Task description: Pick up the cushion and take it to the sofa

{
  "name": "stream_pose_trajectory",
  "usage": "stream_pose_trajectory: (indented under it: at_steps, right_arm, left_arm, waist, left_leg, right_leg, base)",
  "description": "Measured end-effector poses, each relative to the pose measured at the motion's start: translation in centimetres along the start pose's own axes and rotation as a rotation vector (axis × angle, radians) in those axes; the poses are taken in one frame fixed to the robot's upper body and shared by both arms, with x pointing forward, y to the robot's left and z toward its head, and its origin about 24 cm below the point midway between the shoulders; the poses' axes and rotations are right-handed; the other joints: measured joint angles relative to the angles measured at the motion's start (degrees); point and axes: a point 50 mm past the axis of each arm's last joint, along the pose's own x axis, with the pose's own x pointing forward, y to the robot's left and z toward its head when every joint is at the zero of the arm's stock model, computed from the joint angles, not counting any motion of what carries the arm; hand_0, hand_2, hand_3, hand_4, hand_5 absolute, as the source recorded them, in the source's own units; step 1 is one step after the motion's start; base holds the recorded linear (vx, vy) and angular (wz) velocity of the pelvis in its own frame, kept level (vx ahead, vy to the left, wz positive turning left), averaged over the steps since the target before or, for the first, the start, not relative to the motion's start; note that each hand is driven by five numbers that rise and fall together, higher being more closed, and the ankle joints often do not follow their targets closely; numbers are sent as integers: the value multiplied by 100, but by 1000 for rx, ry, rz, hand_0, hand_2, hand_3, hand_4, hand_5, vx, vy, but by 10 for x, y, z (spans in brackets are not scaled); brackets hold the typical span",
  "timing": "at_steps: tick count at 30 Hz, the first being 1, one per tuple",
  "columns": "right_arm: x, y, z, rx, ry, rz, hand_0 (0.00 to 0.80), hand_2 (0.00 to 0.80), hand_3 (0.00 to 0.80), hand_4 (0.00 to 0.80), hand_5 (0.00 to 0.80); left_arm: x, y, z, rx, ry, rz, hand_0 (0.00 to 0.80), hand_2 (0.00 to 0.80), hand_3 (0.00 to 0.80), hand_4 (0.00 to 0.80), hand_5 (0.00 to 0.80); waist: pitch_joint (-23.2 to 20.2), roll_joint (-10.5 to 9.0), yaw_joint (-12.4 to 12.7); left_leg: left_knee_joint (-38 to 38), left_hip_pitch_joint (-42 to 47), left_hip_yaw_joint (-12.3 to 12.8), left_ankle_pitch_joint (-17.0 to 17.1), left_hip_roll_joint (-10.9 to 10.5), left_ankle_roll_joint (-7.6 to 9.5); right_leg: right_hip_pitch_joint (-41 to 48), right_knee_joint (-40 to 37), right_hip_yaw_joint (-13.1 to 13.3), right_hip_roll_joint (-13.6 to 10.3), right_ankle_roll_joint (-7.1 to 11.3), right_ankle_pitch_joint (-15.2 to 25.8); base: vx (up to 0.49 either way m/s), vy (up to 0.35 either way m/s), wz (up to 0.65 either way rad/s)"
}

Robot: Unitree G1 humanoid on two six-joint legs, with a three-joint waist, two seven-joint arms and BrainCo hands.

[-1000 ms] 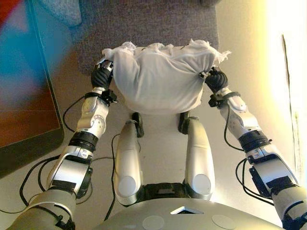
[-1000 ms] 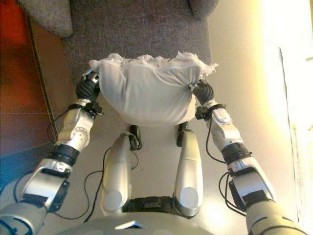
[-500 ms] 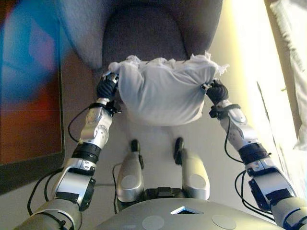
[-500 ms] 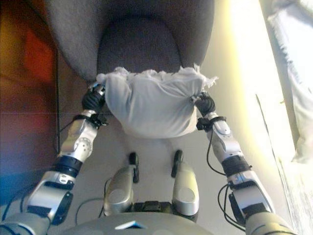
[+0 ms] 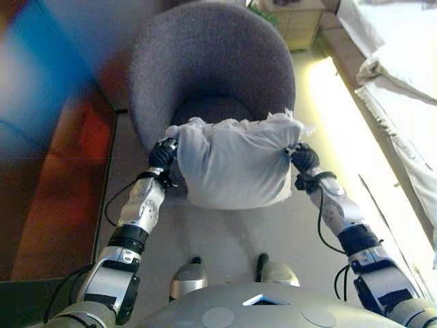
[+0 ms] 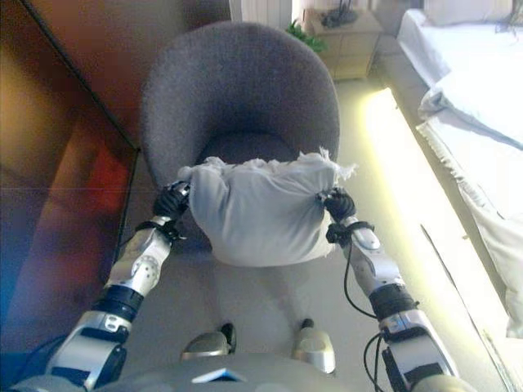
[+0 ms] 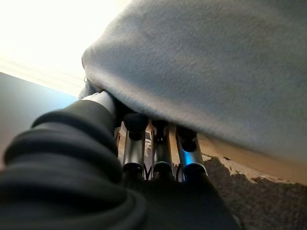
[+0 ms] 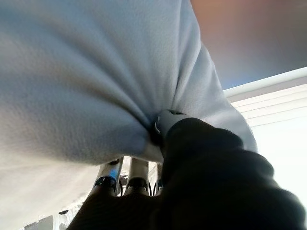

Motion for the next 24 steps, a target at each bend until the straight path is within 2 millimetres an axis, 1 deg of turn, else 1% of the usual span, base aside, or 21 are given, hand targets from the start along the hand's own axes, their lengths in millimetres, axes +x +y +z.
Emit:
stream_pose_trajectory:
  at_steps: [3,4,6,8,9,10,11,12,13,15,16,17,18,19,20,21,22,23,24]
  right_arm:
    - [0,3,-1,7,2,11,800,800,800,800,800]
    - [0,3,-1,8,1,12,800,800,800,800,800]
    - [0,1,-1,4,1,9,800,800,800,800,800]
    - [-1,-2,1,-9,0,-1,800,800,800,800,800]
    - [-1,-5,2,-18,0,-9,800,800,800,800,800]
    - [-1,-6,3,-18,-1,-10,800,800,800,800,800]
    - [-1,-5,2,-13,-1,-8,800,800,800,800,800]
    - [-1,-4,1,-1,3,-3,800,800,800,800,800]
    - [-1,-2,0,4,5,3,800,800,800,800,800]
    - [0,2,-1,15,6,10,800,800,800,800,800]
    - [0,3,-2,22,8,16,800,800,800,800,800]
    - [0,2,-3,31,12,19,800,800,800,800,800]
    - [0,1,-5,41,19,18,800,800,800,800,800]
    - [0,-1,-7,48,27,11,800,800,800,800,800]
    - [0,-3,-10,61,39,1,800,800,800,800,800]
    - [-1,-6,-13,65,54,-11,800,800,800,800,800]
    - [-1,-8,-17,73,69,-21,800,800,800,800,800]
    - [-1,-9,-21,78,84,-29,800,800,800,800,800]
    - [-2,-13,-23,77,95,-43,800,800,800,800,800]
  left_arm:
    - [0,3,3,14,0,4,800,800,800,800,800]
    - [1,3,4,18,4,0,800,800,800,800,800]
    - [2,2,5,20,11,-4,800,800,800,800,800]
    - [6,-2,6,26,23,-17,800,800,800,800,800]
    - [7,-2,7,27,25,-17,800,800,800,800,800]
    - [8,-1,8,29,26,-16,800,800,800,800,800]
    - [8,-1,9,31,23,-16,800,800,800,800,800]
    - [8,0,10,34,20,-16,800,800,800,800,800]
    - [8,2,11,40,17,-13,800,800,800,800,800]
    - [8,3,11,46,18,-13,800,800,800,800,800]
    - [8,3,11,53,19,-13,800,800,800,800,800]
    - [8,3,11,55,20,-15,800,800,800,800,800]
    - [9,2,10,60,23,-19,800,800,800,800,800]
    - [11,-1,9,65,30,-26,800,800,800,800,800]
    - [13,-1,8,72,35,-23,800,800,800,800,800]
    - [14,-1,5,71,47,-20,800,800,800,800,800]
    - [13,-1,1,76,61,-19,800,800,800,800,800]
    - [13,-1,-2,82,76,-17,800,800,800,800,800]
    - [12,-3,-9,70,93,-15,800,800,800,800,800]
  waist:
    - [-46,0,-14]
    - [-46,-1,-21]
    - [-43,7,-32]
    - [-19,37,-59]
    - [-19,36,-46]
    - [-20,38,-43]
    - [-22,35,-41]
    - [-33,15,-34]
    - [-38,-1,-33]
    - [-45,-37,-29]
    - [-42,-32,-58]
    - [-30,-15,-63]
    - [-13,4,-76]
    - [6,-23,-128]
    - [27,-62,-220]
    - [59,-128,-269]
    - [63,-208,-304]
    - [59,-335,-337]
    - [70,-306,-384]
  left_leg:
    - [-70,25,35,33,-73,52]
    - [-55,-11,43,34,-101,71]
    - [-41,-23,52,39,-147,134]
    - [205,-117,41,-87,-201,297]
    - [277,-93,37,-150,-258,360]
    - [317,-73,11,-180,-258,411]
    - [304,-41,1,-170,-291,466]
    - [278,-1,17,-145,-332,510]
    - [256,-19,1,-114,-370,559]
    - [216,-19,-49,-76,-406,612]
    - [209,-19,-142,-51,-427,650]
    - [205,-13,-240,-50,-443,654]
    - [205,-6,-302,-54,-442,647]
    - [192,-2,-338,-61,-452,636]
    - [186,15,-444,-75,-473,612]
    - [144,104,-494,-99,-490,574]
    - [113,172,-540,-151,-510,492]
    - [92,238,-612,-196,-557,389]
    - [55,347,-708,-241,-522,296]
  right_leg:
    - [-36,43,50,-73,30,20]
    - [-121,201,50,-118,20,8]
    - [-334,627,68,-189,-15,-9]
    - [-713,1478,106,-347,-34,2]
    - [-828,1805,115,-415,-132,74]
    - [-897,1995,118,-483,-222,170]
    - [-939,2072,132,-536,-274,275]
    - [-1027,2123,167,-584,-266,320]
    - [-1061,2116,208,-590,-224,287]
    - [-1057,1890,253,-502,-39,148]
    - [-1055,1628,270,-434,64,92]
    - [-1113,1370,288,-382,127,62]
    - [-1175,1029,298,-309,189,103]
    - [-1244,683,294,-276,281,178]
    - [-1255,306,295,-253,340,276]
    - [-1250,17,295,-228,373,354]
    - [-1201,-169,293,-208,403,341]
    - [-1123,-228,299,-227,403,307]
    - [-1100,-102,296,-172,338,502]
  base:
    - [-3,161,-5]
    - [-14,191,0]
    - [7,200,-1]
    - [64,145,10]
    - [116,65,13]
    - [135,11,4]
    - [148,-36,-2]
    - [154,-64,-1]
    - [223,-119,1]
    - [256,-120,6]
    - [253,-72,-2]
    - [259,-58,-3]
    - [239,-41,3]
    - [262,-39,26]
    - [289,-44,39]
    - [332,-56,39]
    - [302,-55,37]
    - [326,-68,43]
    - [354,-87,42]
